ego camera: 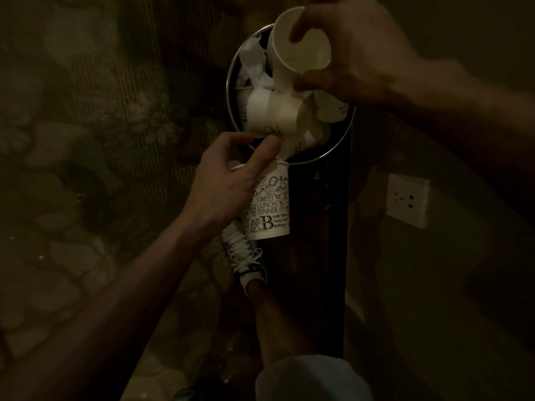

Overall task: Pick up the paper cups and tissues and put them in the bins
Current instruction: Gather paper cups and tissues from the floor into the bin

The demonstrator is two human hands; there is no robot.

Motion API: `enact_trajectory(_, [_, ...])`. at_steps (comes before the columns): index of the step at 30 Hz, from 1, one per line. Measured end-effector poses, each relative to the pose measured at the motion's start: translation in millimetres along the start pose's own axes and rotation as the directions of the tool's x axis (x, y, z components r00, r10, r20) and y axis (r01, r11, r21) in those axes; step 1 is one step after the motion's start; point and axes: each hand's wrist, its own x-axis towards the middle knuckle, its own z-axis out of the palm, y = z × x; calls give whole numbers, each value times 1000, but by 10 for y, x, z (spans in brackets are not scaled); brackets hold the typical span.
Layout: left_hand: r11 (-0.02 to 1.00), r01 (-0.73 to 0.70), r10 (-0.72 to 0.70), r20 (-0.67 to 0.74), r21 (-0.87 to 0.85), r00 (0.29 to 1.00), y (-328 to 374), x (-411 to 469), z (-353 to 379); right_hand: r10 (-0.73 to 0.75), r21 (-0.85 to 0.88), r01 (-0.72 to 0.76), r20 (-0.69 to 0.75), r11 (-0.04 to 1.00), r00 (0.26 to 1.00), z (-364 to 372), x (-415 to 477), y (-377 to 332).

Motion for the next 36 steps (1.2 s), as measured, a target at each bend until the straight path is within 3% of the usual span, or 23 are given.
enact_trajectory(9, [1000,15,-15,4,-5,1000,-18,2,-48,-27,-197,78,249,977,968,197,123,6])
enact_trajectory(13, [999,26,-26,-13,-32,1000,-64,-24,-52,49,-190,15,329,982,943,235,-9,72])
enact_trajectory(16, [995,49,-51,-23,-87,998,-47,-70,-43,96,-99,-71,276,993,956,157,-219,76])
enact_trajectory(19, [981,58,-67,-39,-187,997,7,-121,26,176,106,-181,53,978,983,122,-593,5])
enact_trajectory(21, [968,34,-56,-80,-248,995,44,-149,117,391,384,-377,43,843,919,144,-893,-83])
enact_trajectory(23, [959,-12,-26,-127,-285,992,96,-172,243,546,600,-610,317,518,776,216,-1161,-174])
enact_trajectory(25, [967,-66,34,-133,-245,990,145,-183,390,521,667,-727,567,164,638,290,-1334,-218])
enact_trajectory(27, [982,-136,126,-80,-134,989,191,-168,515,493,728,-685,596,0,634,354,-1383,-202])
enact_trajectory(31, [952,-293,289,64,82,955,229,-41,596,579,821,-565,422,81,697,444,-1221,-31])
enact_trajectory(36, [734,-477,521,50,484,852,229,188,549,603,816,-526,300,239,739,612,-1020,94])
